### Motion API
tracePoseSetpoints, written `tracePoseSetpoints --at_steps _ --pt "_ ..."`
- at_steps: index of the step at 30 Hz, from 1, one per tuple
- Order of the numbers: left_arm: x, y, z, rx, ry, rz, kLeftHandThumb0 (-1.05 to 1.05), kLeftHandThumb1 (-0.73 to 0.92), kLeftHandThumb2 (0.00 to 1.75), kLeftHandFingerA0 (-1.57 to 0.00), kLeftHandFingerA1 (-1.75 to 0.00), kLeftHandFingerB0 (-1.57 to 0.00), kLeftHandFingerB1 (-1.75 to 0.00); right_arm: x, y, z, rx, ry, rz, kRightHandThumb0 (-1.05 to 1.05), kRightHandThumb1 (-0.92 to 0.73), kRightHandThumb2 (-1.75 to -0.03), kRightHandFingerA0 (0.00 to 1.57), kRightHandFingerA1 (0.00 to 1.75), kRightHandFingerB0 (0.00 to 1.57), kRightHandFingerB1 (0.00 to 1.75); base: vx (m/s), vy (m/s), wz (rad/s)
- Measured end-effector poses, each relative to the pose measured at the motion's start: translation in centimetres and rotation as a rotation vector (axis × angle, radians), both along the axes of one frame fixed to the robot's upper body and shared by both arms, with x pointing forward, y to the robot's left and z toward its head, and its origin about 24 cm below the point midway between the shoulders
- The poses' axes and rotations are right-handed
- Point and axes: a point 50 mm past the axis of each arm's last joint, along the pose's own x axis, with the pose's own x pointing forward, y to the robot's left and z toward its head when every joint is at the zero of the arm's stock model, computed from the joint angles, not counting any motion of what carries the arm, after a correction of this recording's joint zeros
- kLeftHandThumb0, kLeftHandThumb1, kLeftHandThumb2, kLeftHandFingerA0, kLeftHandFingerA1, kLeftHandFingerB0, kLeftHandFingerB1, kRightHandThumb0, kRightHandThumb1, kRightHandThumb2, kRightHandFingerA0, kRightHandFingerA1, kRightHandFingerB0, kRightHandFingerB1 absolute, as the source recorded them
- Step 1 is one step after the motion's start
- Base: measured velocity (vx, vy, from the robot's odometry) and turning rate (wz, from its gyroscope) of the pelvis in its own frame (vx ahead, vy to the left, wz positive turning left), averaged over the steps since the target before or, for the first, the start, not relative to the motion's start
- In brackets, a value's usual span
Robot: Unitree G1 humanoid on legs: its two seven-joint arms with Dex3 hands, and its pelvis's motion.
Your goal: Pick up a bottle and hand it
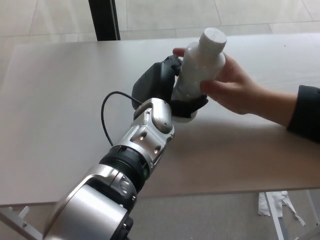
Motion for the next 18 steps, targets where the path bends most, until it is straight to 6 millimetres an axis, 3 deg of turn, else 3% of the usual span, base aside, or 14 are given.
tracePoseSetpoints --at_steps 1,2,4,8,10,11,12,14,15,16,17,18 --pt "0.1 -0.1 0.1 0.004 -0.003 -0.002 -0.14 0.81 0.64 -0.73 -1.75 -0.64 -1.55 0.0 0.0 0.0 0.001 -0.001 0.000 -0.63 -0.58 -0.60 0.49 0.76 0.39 0.60 0.00 0.000 0.00" --pt "0.2 -0.1 0.4 0.009 -0.008 -0.005 -0.14 0.81 0.64 -0.73 -1.75 -0.64 -1.55 0.1 0.0 0.0 0.003 -0.001 -0.001 -0.63 -0.58 -0.60 0.49 0.76 0.39 0.60 0.00 0.000 0.00" --pt "0.4 -0.4 0.8 0.020 -0.021 -0.015 -0.14 0.80 0.66 -0.76 -1.60 -0.70 -1.28 0.1 0.0 -0.1 0.005 -0.002 0.000 -0.64 -0.59 -0.60 0.47 0.77 0.37 0.60 0.00 0.000 0.00" --pt "0.6 -0.9 1.6 0.052 -0.040 -0.035 -0.15 0.76 0.71 -0.79 -1.41 -0.77 -1.09 0.3 0.0 -0.1 0.005 -0.006 0.004 -0.65 -0.60 -0.59 0.48 0.76 0.37 0.60 0.00 0.000 0.00" --pt "0.7 -1.1 1.8 0.070 -0.048 -0.046 -0.15 0.72 0.61 -0.79 -1.07 -0.76 -0.73 0.3 0.0 -0.1 0.005 -0.007 0.005 -0.63 -0.59 -0.59 0.50 0.75 0.41 0.60 0.00 0.000 0.00" --pt "0.7 -1.2 1.8 0.076 -0.050 -0.049 -0.15 0.71 0.61 -0.77 -0.92 -0.75 -0.66 0.3 0.0 -0.1 0.005 -0.007 0.006 -0.62 -0.60 -0.59 0.50 0.74 0.39 0.59 0.00 0.000 0.00" --pt "0.7 -1.3 1.9 0.083 -0.052 -0.053 -0.18 0.73 0.61 -0.82 -0.93 -0.65 -0.63 0.4 0.0 0.0 0.005 -0.008 0.006 -0.61 -0.59 -0.61 0.50 0.74 0.39 0.60 0.00 0.000 0.00" --pt "0.8 -1.5 2.2 0.092 -0.056 -0.059 -0.18 0.73 0.61 -0.82 -0.93 -0.65 -0.63 0.4 0.0 0.0 0.004 -0.009 0.006 -0.61 -0.59 -0.61 0.50 0.74 0.39 0.60 0.00 0.000 0.00" --pt "0.8 -1.6 2.3 0.094 -0.058 -0.061 -0.38 0.65 0.59 -0.75 -1.17 -0.14 -0.40 0.4 0.0 0.0 0.004 -0.009 0.006 -0.59 -0.59 -0.62 0.48 0.76 0.38 0.60 0.00 0.000 0.00" --pt "0.9 -1.7 2.5 0.094 -0.055 -0.064 -0.56 0.57 0.57 -0.35 -0.79 0.00 0.00 0.4 0.0 0.0 0.004 -0.009 0.006 -0.61 -0.60 -0.62 0.49 0.77 0.40 0.62 0.00 0.000 0.00" --pt "1.0 -1.8 2.8 0.092 -0.050 -0.069 -0.68 0.47 0.76 -0.01 -0.38 0.00 0.00 0.4 0.0 0.0 0.004 -0.009 0.006 -0.58 -0.57 -0.64 0.48 0.77 0.42 0.62 0.00 0.000 0.00" --pt "1.1 -1.9 3.1 0.090 -0.045 -0.077 -0.91 0.43 0.73 0.00 -0.16 0.00 0.00 0.4 0.1 0.0 0.004 -0.008 0.005 -0.60 -0.57 -0.63 0.48 0.77 0.42 0.62 0.00 0.000 0.00"
